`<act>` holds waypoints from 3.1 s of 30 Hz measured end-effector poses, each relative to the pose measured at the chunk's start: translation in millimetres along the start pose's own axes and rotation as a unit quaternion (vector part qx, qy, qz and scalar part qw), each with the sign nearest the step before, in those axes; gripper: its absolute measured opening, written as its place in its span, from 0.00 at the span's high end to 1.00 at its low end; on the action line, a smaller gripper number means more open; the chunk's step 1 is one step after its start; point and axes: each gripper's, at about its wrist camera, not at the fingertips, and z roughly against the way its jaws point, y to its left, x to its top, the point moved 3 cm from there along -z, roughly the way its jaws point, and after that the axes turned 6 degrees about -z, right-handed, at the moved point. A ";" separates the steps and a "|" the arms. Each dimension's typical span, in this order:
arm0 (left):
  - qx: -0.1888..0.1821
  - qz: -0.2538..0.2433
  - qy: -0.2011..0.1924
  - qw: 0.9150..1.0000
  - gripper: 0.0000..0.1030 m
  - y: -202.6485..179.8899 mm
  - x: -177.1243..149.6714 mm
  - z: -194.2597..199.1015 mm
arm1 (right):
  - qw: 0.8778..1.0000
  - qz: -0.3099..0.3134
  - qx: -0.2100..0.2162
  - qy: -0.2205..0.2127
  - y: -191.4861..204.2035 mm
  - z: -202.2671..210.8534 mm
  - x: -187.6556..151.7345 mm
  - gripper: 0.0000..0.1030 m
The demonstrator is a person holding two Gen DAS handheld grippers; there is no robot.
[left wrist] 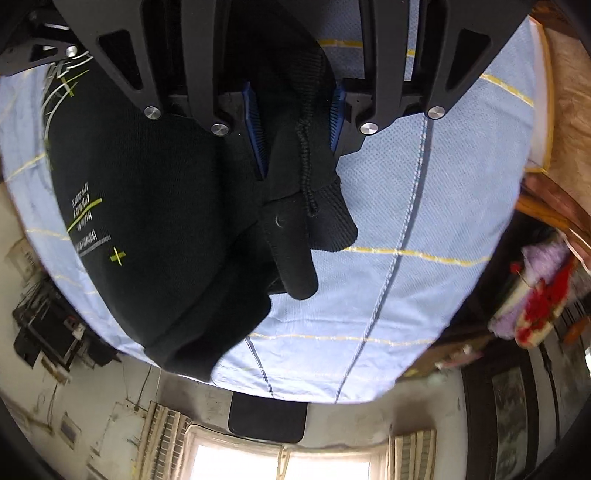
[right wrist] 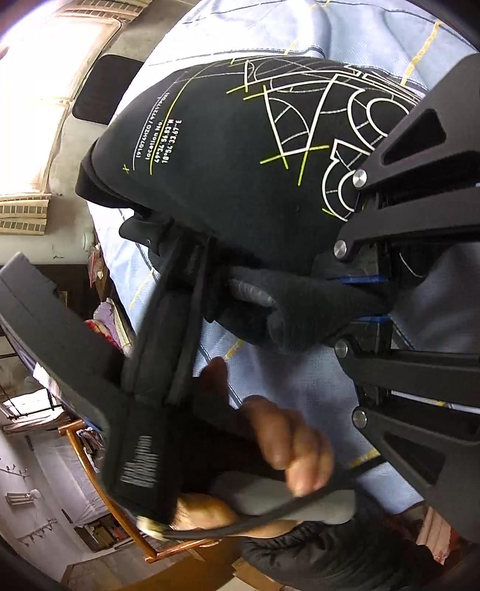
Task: Fold large clothes
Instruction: 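Lift the bundle with both grippers and flip it over, printed side up, then lower the flipped bundle onto the bed and press it flat with both grippers, then open both grippers and withdraw them from the folded hoodie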
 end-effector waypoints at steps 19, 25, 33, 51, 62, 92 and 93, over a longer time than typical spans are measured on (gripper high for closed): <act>0.015 -0.031 -0.082 0.996 0.64 -13.2 9.7 78.0 | 0.993 -0.030 0.057 -0.102 -79.2 116.1 8.9 0.50; 0.012 -0.019 -0.076 0.997 0.64 -23.8 18.8 71.1 | 0.988 -0.091 0.042 -0.120 -115.6 113.9 54.2 0.88; 0.019 -0.030 -0.035 0.999 0.65 -39.8 4.6 26.3 | 0.990 -0.132 0.000 -0.055 -141.8 37.3 91.7 0.91; 0.054 0.009 -0.065 0.996 0.66 -34.8 -23.2 53.8 | 0.980 -0.172 0.078 -0.070 -161.0 65.0 49.3 0.91; 0.082 -0.011 -0.030 0.996 0.66 -43.7 -55.9 38.4 | 0.986 -0.144 0.082 -0.032 -134.9 71.9 -13.5 0.93; 0.138 0.005 -0.119 0.983 0.19 -95.0 -79.2 149.5 | 0.969 -0.204 0.064 -0.126 -125.7 167.4 -62.4 0.23; 0.132 0.006 -0.123 0.984 0.15 -94.1 -80.1 153.8 | 0.968 -0.205 0.050 -0.133 -124.8 172.0 -64.8 0.17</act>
